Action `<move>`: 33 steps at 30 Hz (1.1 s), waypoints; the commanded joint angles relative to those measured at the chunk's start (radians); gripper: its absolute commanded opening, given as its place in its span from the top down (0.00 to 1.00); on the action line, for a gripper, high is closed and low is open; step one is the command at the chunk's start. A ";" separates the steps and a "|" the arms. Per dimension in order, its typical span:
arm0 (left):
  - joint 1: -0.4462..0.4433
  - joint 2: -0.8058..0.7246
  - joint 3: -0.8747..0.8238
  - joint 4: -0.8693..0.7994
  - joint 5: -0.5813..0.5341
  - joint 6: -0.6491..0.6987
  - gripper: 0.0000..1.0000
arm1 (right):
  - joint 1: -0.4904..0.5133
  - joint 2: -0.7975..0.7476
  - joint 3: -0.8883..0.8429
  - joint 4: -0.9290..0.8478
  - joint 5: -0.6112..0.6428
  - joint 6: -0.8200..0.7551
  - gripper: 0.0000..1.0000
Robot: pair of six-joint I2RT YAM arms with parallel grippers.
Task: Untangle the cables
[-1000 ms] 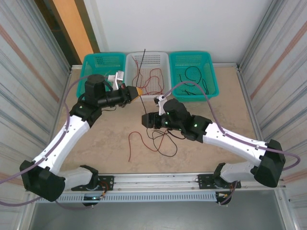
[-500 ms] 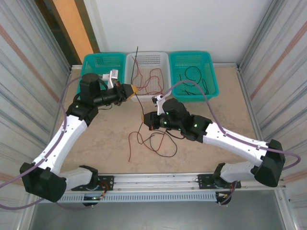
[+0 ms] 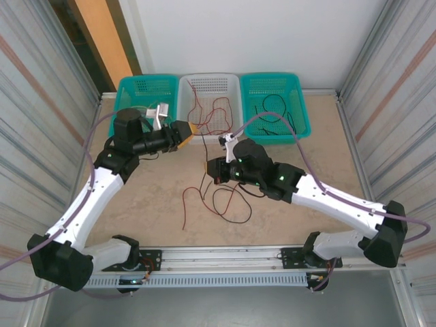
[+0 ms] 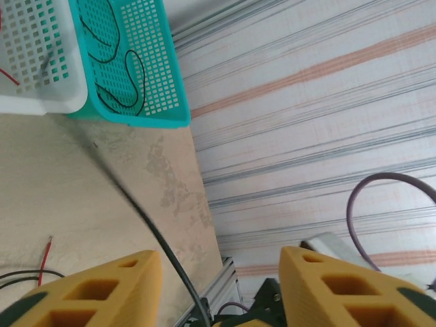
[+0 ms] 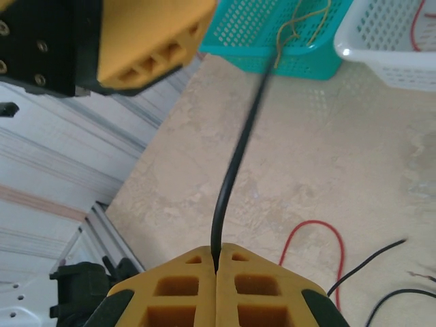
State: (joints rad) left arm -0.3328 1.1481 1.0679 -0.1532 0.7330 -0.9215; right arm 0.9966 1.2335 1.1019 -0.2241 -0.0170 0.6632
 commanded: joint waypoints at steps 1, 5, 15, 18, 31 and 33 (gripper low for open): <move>0.007 -0.030 -0.017 -0.015 0.022 0.043 0.45 | -0.017 -0.078 0.070 -0.068 0.092 -0.065 1.00; 0.007 -0.051 -0.046 -0.037 0.005 0.065 0.41 | -0.120 -0.117 0.121 -0.129 0.101 -0.074 1.00; -0.061 -0.075 -0.142 -0.173 -0.120 0.186 0.43 | -0.528 -0.063 0.362 -0.204 -0.015 -0.111 1.00; -0.095 -0.061 -0.151 -0.209 -0.155 0.218 0.44 | -0.641 0.043 0.469 -0.234 -0.072 -0.107 1.00; -0.139 -0.042 -0.138 -0.310 -0.213 0.302 0.44 | -0.842 0.497 0.765 -0.342 -0.133 -0.136 0.72; -0.140 -0.042 -0.139 -0.316 -0.216 0.307 0.43 | -0.846 0.508 0.795 -0.367 -0.141 -0.135 0.61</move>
State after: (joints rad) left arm -0.4667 1.1088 0.9207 -0.4389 0.5331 -0.6563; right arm 0.1555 1.7473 1.8256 -0.5331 -0.1333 0.5491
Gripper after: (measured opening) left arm 0.563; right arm 0.358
